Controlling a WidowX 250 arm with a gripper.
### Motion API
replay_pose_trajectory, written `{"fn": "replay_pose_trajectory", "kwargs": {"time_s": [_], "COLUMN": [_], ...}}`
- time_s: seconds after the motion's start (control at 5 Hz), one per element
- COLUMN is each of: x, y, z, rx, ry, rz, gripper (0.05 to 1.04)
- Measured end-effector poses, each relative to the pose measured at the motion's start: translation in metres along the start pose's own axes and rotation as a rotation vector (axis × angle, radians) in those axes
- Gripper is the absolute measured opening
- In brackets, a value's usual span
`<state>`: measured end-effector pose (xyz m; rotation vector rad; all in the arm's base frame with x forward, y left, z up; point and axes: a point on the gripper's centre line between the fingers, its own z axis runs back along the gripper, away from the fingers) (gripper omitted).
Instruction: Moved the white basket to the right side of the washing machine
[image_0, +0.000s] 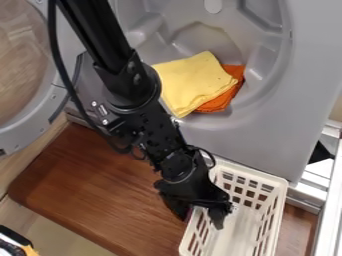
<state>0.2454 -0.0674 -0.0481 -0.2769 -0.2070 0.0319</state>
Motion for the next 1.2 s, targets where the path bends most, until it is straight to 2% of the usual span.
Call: {"fn": "replay_pose_trajectory", "kwargs": {"time_s": [0.2,0.4,0.6,0.8,1.0,1.2], "x": [-0.003,-0.004,0.015,0.012,0.013,0.015], "y": [0.003,0.005,0.014,0.008,0.010,0.013], "z": [-0.001,-0.001,0.050,0.076,0.095,0.118], "rx": [0.041,0.060,0.001,-0.030,-0.038,-0.014], "ry": [0.006,-0.024,-0.098,-0.099,-0.121,-0.156], "rz": [-0.064,-0.126,-0.195,-0.235,-0.252,-0.272], "gripper": [1.009,1.003,1.001,1.001,1.001,1.001]}}
